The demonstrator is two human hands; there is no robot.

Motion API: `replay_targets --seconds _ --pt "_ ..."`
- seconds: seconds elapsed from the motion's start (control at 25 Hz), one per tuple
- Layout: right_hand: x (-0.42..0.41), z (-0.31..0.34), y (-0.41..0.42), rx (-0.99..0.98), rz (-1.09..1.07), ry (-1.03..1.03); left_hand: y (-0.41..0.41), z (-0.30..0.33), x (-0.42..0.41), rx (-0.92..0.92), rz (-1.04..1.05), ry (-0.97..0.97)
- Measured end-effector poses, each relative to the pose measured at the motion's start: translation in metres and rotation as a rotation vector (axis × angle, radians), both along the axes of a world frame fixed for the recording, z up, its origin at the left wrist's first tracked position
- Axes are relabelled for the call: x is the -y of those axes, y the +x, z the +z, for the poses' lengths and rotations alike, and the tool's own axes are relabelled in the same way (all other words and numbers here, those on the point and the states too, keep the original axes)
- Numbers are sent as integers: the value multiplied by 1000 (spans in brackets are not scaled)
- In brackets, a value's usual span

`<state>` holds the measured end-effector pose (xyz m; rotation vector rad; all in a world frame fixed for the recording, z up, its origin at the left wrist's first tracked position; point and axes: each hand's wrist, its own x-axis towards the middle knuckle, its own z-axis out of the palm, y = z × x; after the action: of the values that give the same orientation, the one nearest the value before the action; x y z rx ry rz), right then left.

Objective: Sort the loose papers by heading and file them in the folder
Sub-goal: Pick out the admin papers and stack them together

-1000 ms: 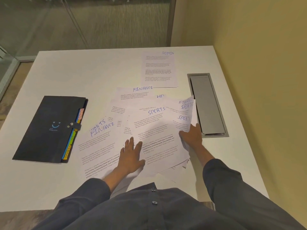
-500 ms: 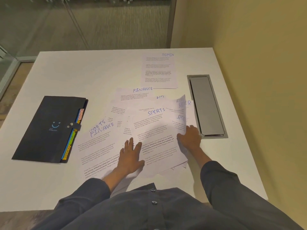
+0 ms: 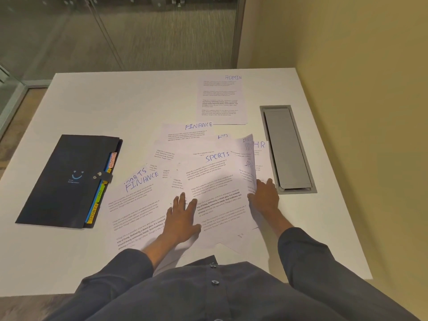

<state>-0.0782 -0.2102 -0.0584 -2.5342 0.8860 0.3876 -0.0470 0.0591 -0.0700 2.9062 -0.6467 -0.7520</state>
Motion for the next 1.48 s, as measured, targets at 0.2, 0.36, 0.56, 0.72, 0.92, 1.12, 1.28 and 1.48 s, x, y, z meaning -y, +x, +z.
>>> replay_targets --seconds 0.2,0.36,0.56,0.72,0.92,1.12,1.28,1.48 --pt "4 4 4 111 -100 89 0 1 0 -1 1 -1" --pt "13 15 0 313 -465 373 0 2 -3 -8 12 -9" --pt "11 22 -4 370 -135 30 -1 3 -2 -7 26 -18" --pt "-27 34 -5 563 211 -186 -2 3 -2 -11 30 -22" --pt "-84 45 -9 678 444 -253 -2 6 -3 -17 30 -33" --pt "-91 35 -16 627 514 -244 -1 7 -5 -35 22 -46" --pt "-67 41 -17 599 184 62 -1 8 -5 -20 13 -64" --pt "-18 35 -8 435 -267 276 6 8 -3 -31 23 -238"
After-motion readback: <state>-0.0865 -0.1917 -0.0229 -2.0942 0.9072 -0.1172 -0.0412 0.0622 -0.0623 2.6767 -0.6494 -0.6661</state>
